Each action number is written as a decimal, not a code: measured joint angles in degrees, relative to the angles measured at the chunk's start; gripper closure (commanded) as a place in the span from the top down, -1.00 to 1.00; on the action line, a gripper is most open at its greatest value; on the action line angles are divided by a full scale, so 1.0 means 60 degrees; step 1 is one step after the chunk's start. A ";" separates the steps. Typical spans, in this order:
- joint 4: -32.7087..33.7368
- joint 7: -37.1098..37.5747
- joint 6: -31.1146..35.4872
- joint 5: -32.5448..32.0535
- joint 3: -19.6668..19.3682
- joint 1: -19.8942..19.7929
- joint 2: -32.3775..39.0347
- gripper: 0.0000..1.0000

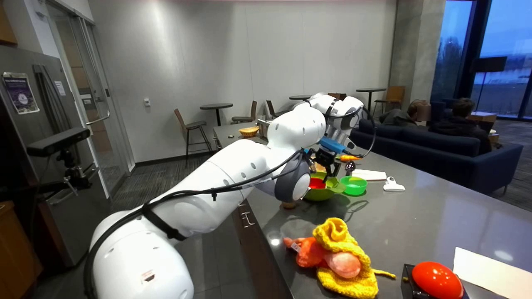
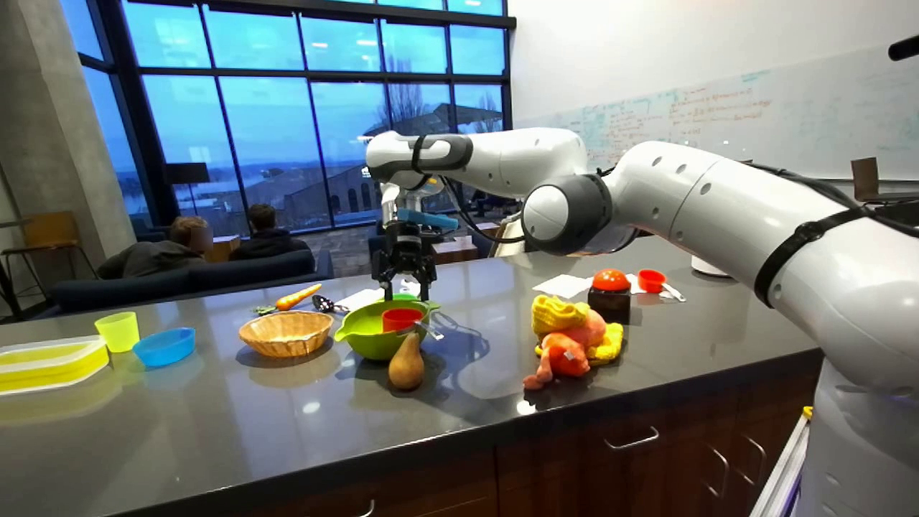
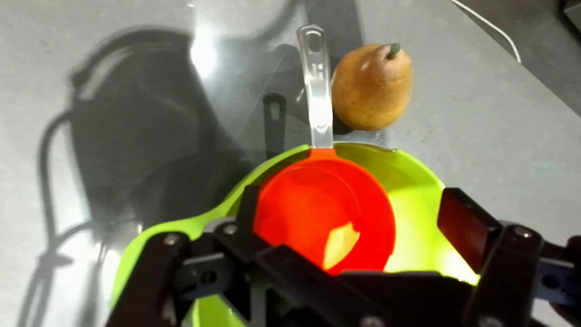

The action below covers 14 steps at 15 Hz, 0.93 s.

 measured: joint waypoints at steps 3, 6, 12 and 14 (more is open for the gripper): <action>0.0000 -0.0009 0.0007 -0.0556 -0.0295 0.0023 -0.0176 1.00; 0.0032 -0.0010 0.0007 -0.1049 -0.0660 -0.0055 -0.0284 1.00; 0.0316 0.0085 0.0043 -0.1218 -0.1029 -0.0513 -0.0459 1.00; 0.0516 0.0227 0.0024 -0.1155 -0.1109 -0.0677 -0.0463 1.00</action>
